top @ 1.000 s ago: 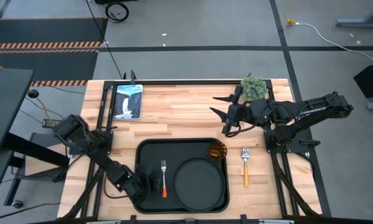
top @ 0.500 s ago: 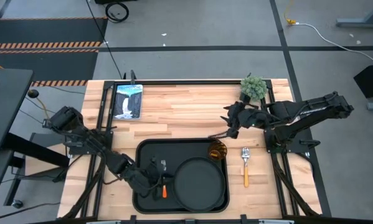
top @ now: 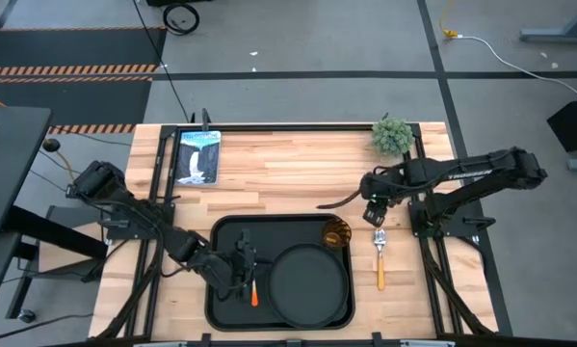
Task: Pick and place plate/cup/fork/spoon on tray
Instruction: Put the yellow spoon on the black serving tray to the left of the orange fork
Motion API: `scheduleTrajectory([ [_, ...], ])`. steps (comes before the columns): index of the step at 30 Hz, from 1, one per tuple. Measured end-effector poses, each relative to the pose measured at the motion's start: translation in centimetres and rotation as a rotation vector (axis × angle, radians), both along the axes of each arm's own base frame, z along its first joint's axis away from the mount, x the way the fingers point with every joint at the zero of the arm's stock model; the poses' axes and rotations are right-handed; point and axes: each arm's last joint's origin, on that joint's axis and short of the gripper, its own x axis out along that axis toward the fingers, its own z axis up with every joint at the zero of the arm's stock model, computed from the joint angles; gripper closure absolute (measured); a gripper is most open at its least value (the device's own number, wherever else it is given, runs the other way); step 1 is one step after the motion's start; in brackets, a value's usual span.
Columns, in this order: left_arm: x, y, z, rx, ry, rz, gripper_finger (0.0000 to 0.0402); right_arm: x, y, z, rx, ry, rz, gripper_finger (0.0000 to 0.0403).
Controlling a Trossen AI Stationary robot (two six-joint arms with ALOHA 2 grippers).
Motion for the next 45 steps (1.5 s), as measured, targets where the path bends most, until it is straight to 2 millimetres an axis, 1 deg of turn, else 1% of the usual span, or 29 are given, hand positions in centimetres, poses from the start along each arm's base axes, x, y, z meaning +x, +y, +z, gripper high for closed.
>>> scheduleTrajectory([
  [6, 0.0, 0.1, -0.1, 0.089, 0.014, -0.036, 0.0308, -1.3, -0.4, -3.3, 0.221, 0.098, -0.026, 0.0224],
  [8, 0.0, 0.1, -0.1, 0.115, 0.014, -0.046, 0.0308, -1.7, -0.4, -4.2, 0.271, 0.129, -0.028, 0.0227],
  [15, 0.0, 0.1, -0.1, 0.147, 0.015, -0.060, 0.0308, -2.8, -0.3, -7.0, 0.310, 0.166, -0.020, 0.0224],
  [19, 0.0, 0.1, -0.1, 0.136, 0.014, -0.056, 0.0308, -2.8, -0.2, -8.1, 0.341, 0.128, -0.010, 0.0225],
  [22, 0.0, 0.1, -0.1, 0.115, 0.014, -0.046, 0.0308, -2.7, -0.1, -8.6, 0.378, 0.091, 0.015, 0.0224],
  [27, 0.0, 0.1, -0.1, 0.083, 0.013, -0.032, 0.0308, -2.9, -0.1, -9.0, 0.376, 0.086, 0.046, 0.0226],
  [36, 0.0, 0.1, -0.1, 0.075, 0.012, -0.028, 0.0308, -3.0, -0.1, -10.0, 0.367, 0.053, 0.028, 0.0242],
  [40, 0.0, 0.1, -0.1, 0.076, 0.012, -0.028, 0.0308, -2.9, -0.1, -10.0, 0.364, 0.045, 0.021, 0.0263],
  [45, 0.0, 0.1, -0.1, 0.078, 0.012, -0.029, 0.0308, -2.9, -0.1, -9.9, 0.368, 0.043, 0.023, 0.0311],
])
